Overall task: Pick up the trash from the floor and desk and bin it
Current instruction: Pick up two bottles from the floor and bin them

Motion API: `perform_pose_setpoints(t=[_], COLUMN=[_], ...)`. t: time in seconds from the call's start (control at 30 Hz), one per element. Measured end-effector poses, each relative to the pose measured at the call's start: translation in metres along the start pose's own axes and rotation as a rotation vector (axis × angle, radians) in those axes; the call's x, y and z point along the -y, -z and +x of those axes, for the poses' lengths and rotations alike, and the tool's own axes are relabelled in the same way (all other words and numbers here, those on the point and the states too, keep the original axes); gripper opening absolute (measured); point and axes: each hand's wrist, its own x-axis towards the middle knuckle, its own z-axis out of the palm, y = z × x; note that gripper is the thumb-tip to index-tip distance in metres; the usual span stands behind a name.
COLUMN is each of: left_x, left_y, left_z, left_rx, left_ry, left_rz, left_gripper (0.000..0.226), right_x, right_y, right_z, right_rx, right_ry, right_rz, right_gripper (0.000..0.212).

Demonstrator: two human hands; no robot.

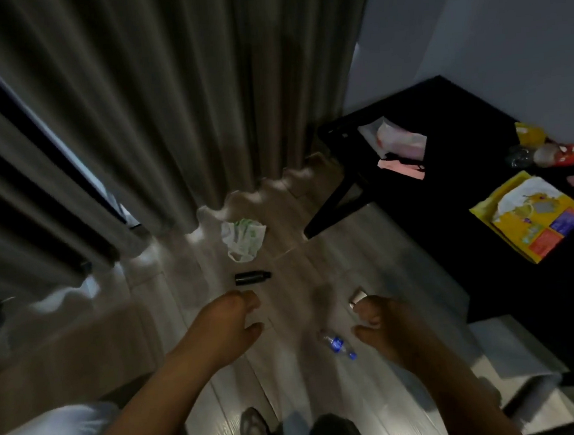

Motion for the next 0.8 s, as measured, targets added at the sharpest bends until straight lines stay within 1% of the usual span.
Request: perform_pose_setpoints(t=[0.1, 0.23, 0.4, 0.5, 0.67, 0.8], left_x=[0.011, 0.015, 0.005, -0.008, -0.031, -0.044], left_y=[0.005, 0.010, 0.021, 0.030, 0.031, 0.017], left_z=[0.025, 0.064, 0.110, 0.130, 0.166, 0.191], left_rx=[0.057, 0.130, 0.104, 0.144, 0.164, 0.248], left_ry=[-0.042, -0.095, -0.139, -0.153, -0.159, -0.148], left_rz=[0.008, 0.015, 0.047, 0.043, 0.125, 0.103], left_gripper=[0.038, 0.039, 0.044, 0.051, 0.038, 0.037], right_x=[0.002, -0.005, -0.021, -0.032, -0.054, -0.067], right_y=[-0.005, -0.004, -0.003, 0.001, 0.004, 0.003], right_z=[0.010, 0.034, 0.065, 0.073, 0.081, 0.085], right_rx=[0.006, -0.027, -0.070, -0.087, -0.100, -0.128], right_ry=[-0.035, -0.188, -0.239, -0.310, -0.393, -0.483], right_rz=[-0.010, 0.051, 0.108, 0.202, 0.284, 0.386], right_gripper=[0.038, 0.039, 0.039, 0.040, 0.037, 0.033])
